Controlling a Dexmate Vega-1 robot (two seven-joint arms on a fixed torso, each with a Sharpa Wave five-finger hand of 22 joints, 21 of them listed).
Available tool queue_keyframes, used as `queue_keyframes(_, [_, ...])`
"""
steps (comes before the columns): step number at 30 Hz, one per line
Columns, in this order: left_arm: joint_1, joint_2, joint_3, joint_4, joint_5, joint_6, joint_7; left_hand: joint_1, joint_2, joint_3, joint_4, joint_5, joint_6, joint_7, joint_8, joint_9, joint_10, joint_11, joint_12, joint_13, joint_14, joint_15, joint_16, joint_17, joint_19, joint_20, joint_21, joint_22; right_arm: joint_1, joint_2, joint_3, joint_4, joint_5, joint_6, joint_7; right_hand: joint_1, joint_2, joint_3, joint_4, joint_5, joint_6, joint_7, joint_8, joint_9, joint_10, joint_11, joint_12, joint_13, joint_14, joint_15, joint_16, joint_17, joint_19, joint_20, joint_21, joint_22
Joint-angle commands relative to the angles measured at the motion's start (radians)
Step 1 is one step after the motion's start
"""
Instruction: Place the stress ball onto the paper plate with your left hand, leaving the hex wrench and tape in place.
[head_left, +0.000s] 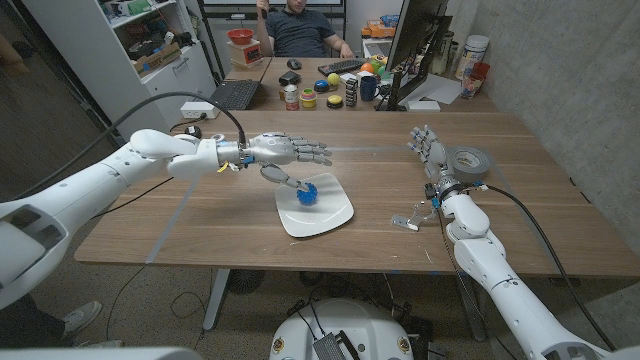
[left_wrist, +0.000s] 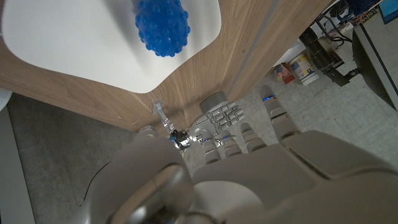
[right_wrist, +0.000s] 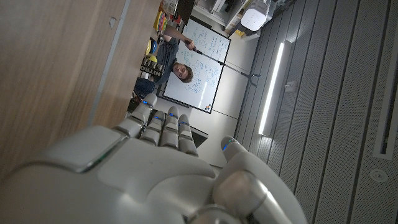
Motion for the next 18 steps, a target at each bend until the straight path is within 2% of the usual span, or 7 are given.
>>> queue_keyframes(1, [0.022,0.000,-0.045,-0.004,-0.031,-0.025,0.005,-0.027,0.001,-0.019,0.002,0.008,-0.035,-0.001,-0.007,0.005,-0.032,-0.004,-0.009,-0.001,-0.022,0.002,0.005,0.002,-0.017,0.004,-0.017,0.002,0.004,0.002,0.000,0.008,0.003,0.006,0.008,-0.007,0.067,-0.004,0.002,0.005,0.005,0.001,0.008,0.004,0.008,0.005,0.005,0.005,0.007,-0.004,-0.003,0.000,0.008,-0.048,-0.003,0.003])
queue_keyframes(7, [0.026,-0.008,-0.059,0.007,-0.043,-0.034,0.005,-0.091,0.000,-0.060,0.004,0.013,-0.110,-0.001,-0.014,0.005,-0.085,0.006,-0.010,-0.002,-0.056,0.014,0.007,-0.001,-0.034,0.005,-0.048,0.005,0.004,0.002,0.000,0.008,0.001,0.007,0.007,-0.007,0.066,-0.005,0.002,0.004,0.005,0.001,0.008,0.004,0.008,0.006,0.005,0.005,0.007,-0.003,-0.003,0.000,0.009,-0.048,-0.004,0.003])
queue_keyframes(18, [0.032,-0.020,-0.083,0.023,-0.067,-0.049,0.013,-0.145,-0.005,-0.097,0.004,0.018,-0.151,-0.003,-0.011,0.005,-0.122,0.022,-0.008,-0.003,-0.095,0.034,0.004,-0.002,-0.051,0.005,-0.074,0.006,0.011,0.001,0.001,0.015,0.001,0.006,0.010,-0.008,0.065,-0.006,0.002,0.004,0.005,0.002,0.008,0.004,0.008,0.006,0.005,0.005,0.007,-0.003,-0.003,0.000,0.009,-0.046,-0.007,0.003])
